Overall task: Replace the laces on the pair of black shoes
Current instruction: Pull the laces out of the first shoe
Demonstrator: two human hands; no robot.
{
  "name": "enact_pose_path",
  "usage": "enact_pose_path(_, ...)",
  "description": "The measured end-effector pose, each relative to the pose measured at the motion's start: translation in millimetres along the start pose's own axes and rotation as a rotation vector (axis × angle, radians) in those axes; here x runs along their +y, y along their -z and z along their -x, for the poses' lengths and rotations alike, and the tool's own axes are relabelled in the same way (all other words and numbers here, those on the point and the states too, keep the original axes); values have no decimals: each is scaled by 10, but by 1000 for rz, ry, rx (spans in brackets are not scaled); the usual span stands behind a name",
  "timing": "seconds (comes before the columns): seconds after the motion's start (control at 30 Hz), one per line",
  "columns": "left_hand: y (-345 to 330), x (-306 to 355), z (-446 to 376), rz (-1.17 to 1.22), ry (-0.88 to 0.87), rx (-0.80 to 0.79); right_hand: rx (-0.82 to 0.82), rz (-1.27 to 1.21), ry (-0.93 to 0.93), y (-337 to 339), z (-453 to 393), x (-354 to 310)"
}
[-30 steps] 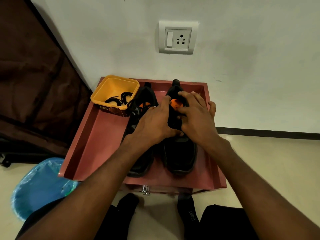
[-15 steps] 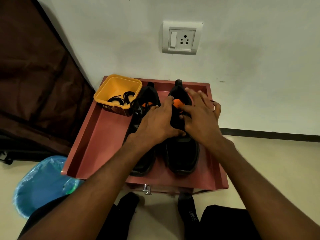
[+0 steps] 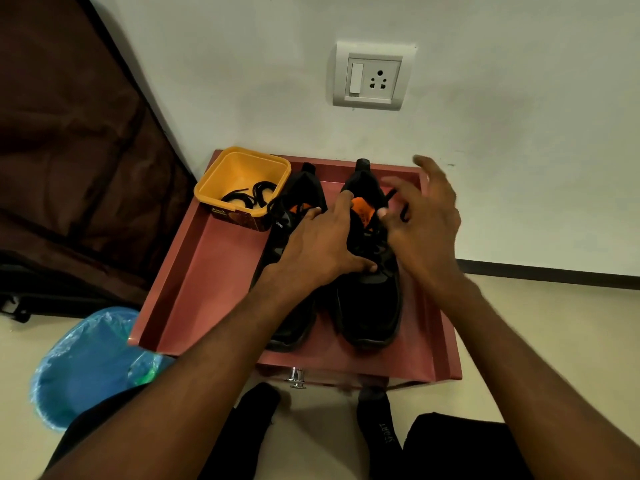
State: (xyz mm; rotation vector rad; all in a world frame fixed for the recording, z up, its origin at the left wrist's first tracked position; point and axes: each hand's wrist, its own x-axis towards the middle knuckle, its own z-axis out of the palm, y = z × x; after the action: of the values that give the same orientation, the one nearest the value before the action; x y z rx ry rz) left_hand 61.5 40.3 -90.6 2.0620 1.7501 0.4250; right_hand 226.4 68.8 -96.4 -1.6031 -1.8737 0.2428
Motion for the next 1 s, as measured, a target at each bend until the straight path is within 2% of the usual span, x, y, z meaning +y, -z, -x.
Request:
enact_pose_path(0.07,-10,-32,1,30,-26,0,-185,178,141,-40,34,-43)
enact_pose_path(0.17,-23,-53,0,6,-86,1,-274,213,108,-103,73,-8)
enact_pose_path(0.27,-21,-44,-6,-13,-112,15,-177,94,8,-116,73,-36)
enact_pose_path(0.37,-22,-39,-17,10,-89,7,-56,-67,-213,-155,33,-128)
enact_pose_path(0.47,-14,-98,-15,19,-74,10,94,-359,-476,-121,-139,-98)
enact_pose_path(0.53,-38,-118,5,37,-123,-4,121,-512,-606,-50,-203,-10)
enact_pose_path(0.6,-83,-115,15,4,-145,-2,77,-519,-651,15,-172,38)
enact_pose_path(0.67,-106,-72,17,-54,-132,21,-46,-346,-568,70,-81,71)
enact_pose_path(0.77,-122,8,17,-149,-126,77,-119,-95,-249,156,60,199)
enact_pose_path(0.87,-135,71,14,-218,-114,126,-268,-133,81,230,124,281)
enact_pose_path(0.93,-154,94,8,-251,-115,160,-452,-128,139,225,172,303)
enact_pose_path(1.0,-184,99,2,-236,-123,195,-599,15,132,199,214,301)
